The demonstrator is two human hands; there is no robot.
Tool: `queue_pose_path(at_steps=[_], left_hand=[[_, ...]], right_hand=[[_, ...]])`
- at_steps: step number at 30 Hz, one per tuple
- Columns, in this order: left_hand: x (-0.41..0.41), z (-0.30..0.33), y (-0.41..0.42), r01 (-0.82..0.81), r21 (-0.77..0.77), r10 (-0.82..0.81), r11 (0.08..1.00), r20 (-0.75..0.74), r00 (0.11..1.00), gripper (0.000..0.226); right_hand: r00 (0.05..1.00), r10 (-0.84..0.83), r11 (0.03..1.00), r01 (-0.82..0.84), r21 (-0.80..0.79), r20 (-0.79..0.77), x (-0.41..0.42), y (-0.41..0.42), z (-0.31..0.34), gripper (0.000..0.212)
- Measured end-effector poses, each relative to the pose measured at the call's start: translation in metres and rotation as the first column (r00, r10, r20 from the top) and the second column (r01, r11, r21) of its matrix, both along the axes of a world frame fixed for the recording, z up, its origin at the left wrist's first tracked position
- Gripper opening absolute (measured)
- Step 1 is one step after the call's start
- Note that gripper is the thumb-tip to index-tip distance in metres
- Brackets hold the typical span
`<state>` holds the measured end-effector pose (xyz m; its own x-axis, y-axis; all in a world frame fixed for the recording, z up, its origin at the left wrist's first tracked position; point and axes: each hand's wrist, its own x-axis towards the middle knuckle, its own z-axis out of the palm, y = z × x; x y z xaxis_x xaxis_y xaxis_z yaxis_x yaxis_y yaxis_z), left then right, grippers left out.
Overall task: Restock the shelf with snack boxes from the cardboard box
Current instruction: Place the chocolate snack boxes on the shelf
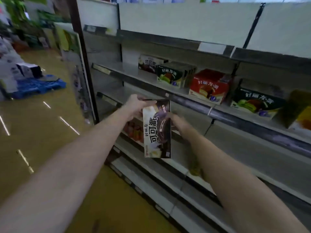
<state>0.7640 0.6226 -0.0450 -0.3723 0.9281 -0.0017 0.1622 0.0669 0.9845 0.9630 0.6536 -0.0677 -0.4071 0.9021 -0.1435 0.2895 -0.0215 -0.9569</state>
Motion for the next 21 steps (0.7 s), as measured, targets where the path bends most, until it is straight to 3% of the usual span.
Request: queue_pose_path(at_steps=[2, 5, 10, 14, 18, 21], left_hand=[[-0.032, 0.003, 0.019, -0.041, 0.033, 0.037, 0.999, 0.109, 0.993, 0.059], [-0.083, 0.019, 0.048, -0.092, 0.071, 0.075, 0.993, 0.219, 0.973, 0.066], [-0.163, 0.039, 0.092, -0.01, 0.108, -0.009, 0.994, 0.171, 0.985, 0.06], [-0.222, 0.033, 0.103, 0.229, -0.129, -0.215, 0.965, 0.118, 0.97, 0.099], [-0.259, 0.024, 0.131, 0.257, -0.068, -0.248, 0.964, 0.126, 0.961, 0.078], [-0.278, 0.041, 0.156, 0.219, -0.016, -0.217, 0.976, 0.06, 0.974, 0.078]], right_hand=[[0.998, 0.032, 0.999, -0.034, 0.03, 0.06, -0.025, 0.015, 0.002, 0.025], [0.999, 0.028, 0.999, -0.029, 0.022, 0.027, -0.074, 0.04, 0.011, 0.028], [0.995, -0.103, 0.994, 0.102, 0.027, 0.003, -0.165, 0.078, 0.033, 0.074], [0.98, -0.182, 0.983, 0.179, -0.04, -0.079, -0.221, 0.106, 0.038, 0.069], [0.971, -0.181, 0.982, 0.171, -0.076, -0.154, -0.262, 0.13, 0.043, 0.046], [0.969, -0.24, 0.967, 0.243, 0.077, -0.053, -0.283, 0.156, 0.049, 0.033]])
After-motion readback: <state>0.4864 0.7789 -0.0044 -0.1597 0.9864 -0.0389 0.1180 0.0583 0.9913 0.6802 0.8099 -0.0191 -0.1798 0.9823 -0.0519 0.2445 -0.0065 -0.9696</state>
